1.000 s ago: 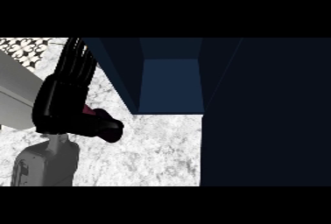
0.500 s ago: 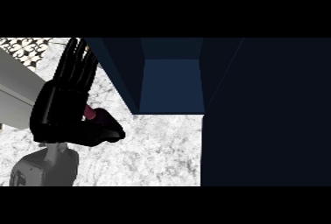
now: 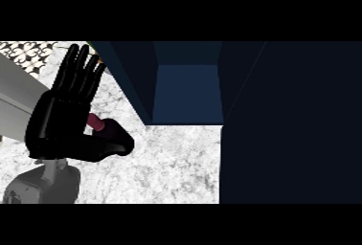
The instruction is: Pick up the wine, place it into the cabinet and close the cabinet
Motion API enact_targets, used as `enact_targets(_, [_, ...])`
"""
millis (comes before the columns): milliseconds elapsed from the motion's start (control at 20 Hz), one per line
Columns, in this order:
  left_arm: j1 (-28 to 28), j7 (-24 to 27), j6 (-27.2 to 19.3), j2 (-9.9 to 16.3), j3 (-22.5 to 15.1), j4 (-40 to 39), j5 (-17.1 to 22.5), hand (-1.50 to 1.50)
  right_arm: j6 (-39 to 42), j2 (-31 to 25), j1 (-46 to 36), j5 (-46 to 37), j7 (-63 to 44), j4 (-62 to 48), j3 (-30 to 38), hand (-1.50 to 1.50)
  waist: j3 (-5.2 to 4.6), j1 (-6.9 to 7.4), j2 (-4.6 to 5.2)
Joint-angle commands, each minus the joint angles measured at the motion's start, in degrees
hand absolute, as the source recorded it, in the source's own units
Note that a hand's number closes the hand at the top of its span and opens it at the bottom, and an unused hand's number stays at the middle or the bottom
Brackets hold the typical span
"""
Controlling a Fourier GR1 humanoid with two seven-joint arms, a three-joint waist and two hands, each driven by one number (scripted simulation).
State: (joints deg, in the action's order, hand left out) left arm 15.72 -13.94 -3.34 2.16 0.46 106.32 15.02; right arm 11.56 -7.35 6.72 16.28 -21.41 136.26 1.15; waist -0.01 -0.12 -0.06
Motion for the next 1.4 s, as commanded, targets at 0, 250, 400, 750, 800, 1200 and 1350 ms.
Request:
enact_targets(0, [-3.2, 2.6, 1.4, 0.9, 1.2, -1.2, -0.3, -1.50, 1.1, 1.9, -1.5, -1.5, 4.4, -4.3, -0.1, -1.50, 0.01, 0.12, 0.06])
enact_targets(250, [-6.8, 0.6, 1.7, 2.3, 3.1, 2.7, 1.2, -1.50, -1.1, 0.4, -2.2, 1.5, -4.3, 3.6, 0.8, -1.50, 0.00, 0.15, 0.00])
enact_targets(400, [-9.2, 2.3, 2.8, 2.6, 3.1, 2.0, 0.6, -1.50, -1.2, 1.6, 1.0, -1.1, -4.8, 6.9, -1.9, -1.50, -0.01, 0.04, -0.03])
enact_targets(750, [-7.3, 3.7, 5.9, 5.8, 7.9, -3.7, 3.0, -1.50, 0.7, 1.5, -3.4, -0.8, -1.4, -0.8, 0.5, -1.50, 0.00, 0.11, 0.04])
enact_targets(800, [-10.6, 6.2, 6.0, 4.7, 6.5, -2.6, 1.0, -1.50, 0.2, 1.7, -2.6, 0.1, -2.5, 0.8, 0.9, -1.50, 0.00, 0.11, 0.02])
enact_targets(1200, [-12.0, 14.3, 11.2, 5.8, 9.7, -13.7, 1.7, -1.50, 0.5, 2.2, -1.1, 0.3, -4.0, 3.8, 0.5, -1.50, -0.01, -0.02, 0.05])
enact_targets(1350, [-10.1, 13.9, 9.9, 5.6, 9.0, -16.3, -0.3, -1.50, -1.6, 1.7, -5.8, -0.6, -7.4, 3.6, 0.1, -1.50, -0.01, 0.04, 0.06])
